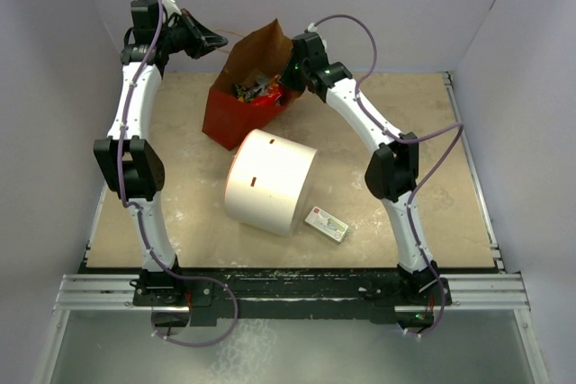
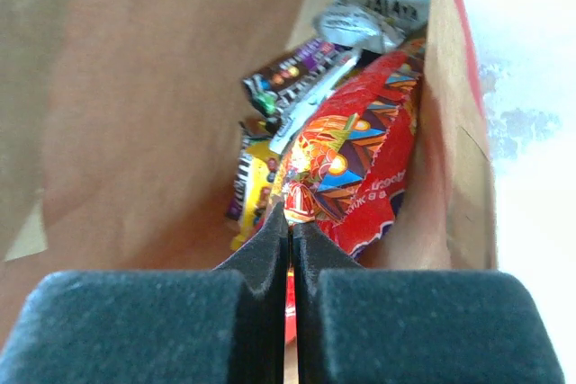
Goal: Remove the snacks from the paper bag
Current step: Take out the snack from the paper bag.
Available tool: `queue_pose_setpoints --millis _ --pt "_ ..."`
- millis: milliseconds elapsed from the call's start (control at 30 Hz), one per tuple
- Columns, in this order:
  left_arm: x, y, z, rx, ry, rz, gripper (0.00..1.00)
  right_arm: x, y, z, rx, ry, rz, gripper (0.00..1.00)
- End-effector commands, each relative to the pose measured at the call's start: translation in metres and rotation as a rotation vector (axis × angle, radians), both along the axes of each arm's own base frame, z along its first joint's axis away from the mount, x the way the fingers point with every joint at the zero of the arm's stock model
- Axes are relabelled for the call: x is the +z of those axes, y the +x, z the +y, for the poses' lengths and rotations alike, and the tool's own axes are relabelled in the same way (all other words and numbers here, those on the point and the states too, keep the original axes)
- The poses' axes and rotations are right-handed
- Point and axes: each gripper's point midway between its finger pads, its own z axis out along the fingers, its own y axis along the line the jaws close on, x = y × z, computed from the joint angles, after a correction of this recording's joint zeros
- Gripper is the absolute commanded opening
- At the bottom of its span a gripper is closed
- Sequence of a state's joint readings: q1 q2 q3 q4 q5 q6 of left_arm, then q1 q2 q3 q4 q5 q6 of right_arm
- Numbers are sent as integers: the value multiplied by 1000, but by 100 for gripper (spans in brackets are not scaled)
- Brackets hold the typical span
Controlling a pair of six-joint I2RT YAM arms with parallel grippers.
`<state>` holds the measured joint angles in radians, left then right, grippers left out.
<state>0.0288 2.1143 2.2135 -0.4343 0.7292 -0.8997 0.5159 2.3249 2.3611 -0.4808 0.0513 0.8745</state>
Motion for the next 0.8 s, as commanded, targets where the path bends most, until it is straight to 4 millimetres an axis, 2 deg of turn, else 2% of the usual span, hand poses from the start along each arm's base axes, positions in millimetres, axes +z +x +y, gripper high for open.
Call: queue_pose_setpoints --millis 0,133,267,367,567,767 --pt "46 -15 2 -4 -14 -99 0 152 -2 -6 27 124 -339 0" --pt "45 -14 0 -12 -33 -89 0 169 -4 -8 35 127 -386 0" --pt "48 -15 -7 -31 -63 -90 0 163 0 0 58 139 -380 0" --pt "58 -15 -13 -48 -97 -108 0 168 2 4 69 158 -393 0" --pt "79 -14 -18 -62 -106 -162 0 205 -3 1 61 217 -465 0" --pt "85 -13 -17 -55 -104 -191 0 247 -16 -5 62 268 -537 0"
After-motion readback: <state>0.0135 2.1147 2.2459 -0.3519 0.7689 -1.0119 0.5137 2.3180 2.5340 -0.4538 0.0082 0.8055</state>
